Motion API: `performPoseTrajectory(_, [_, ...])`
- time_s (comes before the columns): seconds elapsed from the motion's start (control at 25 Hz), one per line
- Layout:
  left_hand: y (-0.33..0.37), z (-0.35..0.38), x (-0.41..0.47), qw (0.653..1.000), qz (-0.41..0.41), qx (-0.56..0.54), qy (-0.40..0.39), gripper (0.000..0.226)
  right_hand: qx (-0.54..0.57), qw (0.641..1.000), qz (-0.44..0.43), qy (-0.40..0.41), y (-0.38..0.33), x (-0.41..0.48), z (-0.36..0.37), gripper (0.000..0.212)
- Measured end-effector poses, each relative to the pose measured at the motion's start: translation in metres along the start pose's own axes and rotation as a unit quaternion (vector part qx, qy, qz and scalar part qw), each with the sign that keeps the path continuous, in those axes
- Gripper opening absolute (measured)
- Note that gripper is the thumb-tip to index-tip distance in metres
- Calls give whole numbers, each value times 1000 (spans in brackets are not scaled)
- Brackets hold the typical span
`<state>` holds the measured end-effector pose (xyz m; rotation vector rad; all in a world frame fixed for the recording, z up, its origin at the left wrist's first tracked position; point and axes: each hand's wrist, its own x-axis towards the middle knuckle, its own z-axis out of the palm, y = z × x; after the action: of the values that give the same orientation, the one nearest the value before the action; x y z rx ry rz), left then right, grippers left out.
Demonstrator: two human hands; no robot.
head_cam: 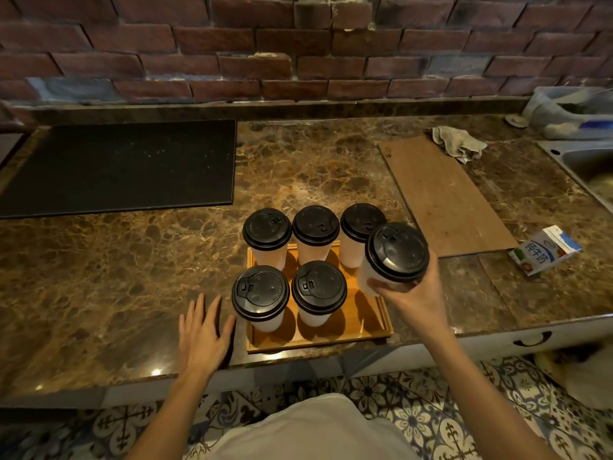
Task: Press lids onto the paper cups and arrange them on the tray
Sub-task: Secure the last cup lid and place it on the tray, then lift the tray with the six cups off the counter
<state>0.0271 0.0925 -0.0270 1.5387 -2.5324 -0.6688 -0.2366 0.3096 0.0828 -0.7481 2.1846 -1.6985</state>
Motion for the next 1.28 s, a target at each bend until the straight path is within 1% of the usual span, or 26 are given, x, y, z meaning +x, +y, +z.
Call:
performPoseTrajectory(0.08, [0, 5, -2, 999, 7, 45, -1, 58, -9, 1000, 22, -4, 15, -4, 3, 103])
performPoseTrajectory(0.16, [2, 7, -4, 998, 6, 63, -4, 59, -23, 999, 39, -12, 29, -8, 5, 102])
performPoseTrajectory(0.4, [1, 8, -5, 997, 1, 71, 1, 60, -47, 997, 62, -13, 55, -19, 10, 102])
performPoseTrajectory(0.56, [1, 10, -5, 997, 0, 83, 1, 63, -45, 996, 72, -19, 56, -24, 14, 101])
performPoseTrajectory(0.92, [4, 7, -7, 997, 2, 73, 8, 58, -26, 996, 87, -21, 54, -32, 27, 100])
performPoseTrajectory(1.04, [5, 5, -6, 998, 1, 60, 3, 57, -39, 993, 93, -58, 60, -34, 20, 100])
performPoseTrajectory(1.08, [6, 4, -6, 999, 2, 48, 2, 56, -52, 991, 98, -75, 64, -35, 17, 97])
performPoseTrajectory(1.12, [8, 3, -5, 1000, 1, 28, 5, 54, -73, 989, 104, -80, 68, -37, 13, 89])
performPoseTrajectory(1.16, [10, 1, -5, 1000, -6, 0, 9, 52, -98, 987, 111, -67, 73, -39, 9, 75])
performPoseTrajectory(1.24, [16, -2, -7, 995, -49, -80, 22, 43, -149, 979, 139, 2, 79, -45, 4, 49])
performPoseTrajectory(1.28, [21, -2, -10, 990, -73, -115, 23, 38, -167, 972, 163, 29, 81, -48, 4, 40])
